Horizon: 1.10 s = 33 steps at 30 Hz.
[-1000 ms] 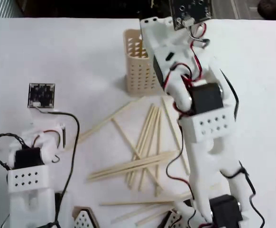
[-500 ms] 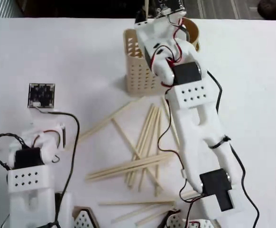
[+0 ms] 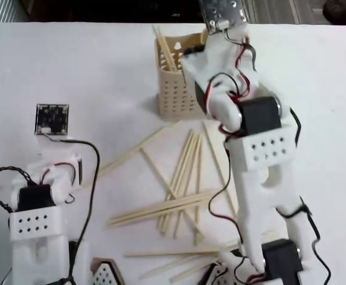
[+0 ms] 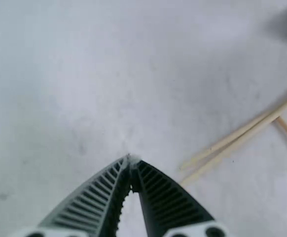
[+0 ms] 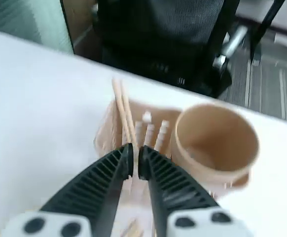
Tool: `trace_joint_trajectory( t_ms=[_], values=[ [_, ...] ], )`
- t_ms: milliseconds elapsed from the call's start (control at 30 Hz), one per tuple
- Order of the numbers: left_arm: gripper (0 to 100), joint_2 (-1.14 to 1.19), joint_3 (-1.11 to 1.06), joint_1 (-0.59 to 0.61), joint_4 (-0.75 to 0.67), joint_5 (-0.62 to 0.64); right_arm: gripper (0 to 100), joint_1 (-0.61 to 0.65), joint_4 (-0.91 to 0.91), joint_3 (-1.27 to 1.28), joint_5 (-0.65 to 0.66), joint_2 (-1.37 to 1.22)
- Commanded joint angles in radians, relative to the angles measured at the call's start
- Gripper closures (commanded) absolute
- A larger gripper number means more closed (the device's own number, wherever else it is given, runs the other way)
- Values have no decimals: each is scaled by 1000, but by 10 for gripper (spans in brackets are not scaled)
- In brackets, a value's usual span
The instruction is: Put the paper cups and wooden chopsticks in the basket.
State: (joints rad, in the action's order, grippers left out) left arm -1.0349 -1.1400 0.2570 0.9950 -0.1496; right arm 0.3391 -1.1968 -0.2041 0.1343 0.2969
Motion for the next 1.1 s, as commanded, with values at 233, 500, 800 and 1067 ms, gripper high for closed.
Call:
trace_joint_trajectory(
  t_ms=[233,500,800,1067],
  values=[
    [974,-13,135,-12,23,-68,971,-16,-372,-44,-2,61],
    [971,-10,282,-131,189,-127,972,-18,-421,189,-2,108],
    [816,-8,404,-268,367,-129,981,-200,12,822,-9,392],
    [815,154,428,-309,342,-281,981,-294,314,1151,-87,472]
  ],
)
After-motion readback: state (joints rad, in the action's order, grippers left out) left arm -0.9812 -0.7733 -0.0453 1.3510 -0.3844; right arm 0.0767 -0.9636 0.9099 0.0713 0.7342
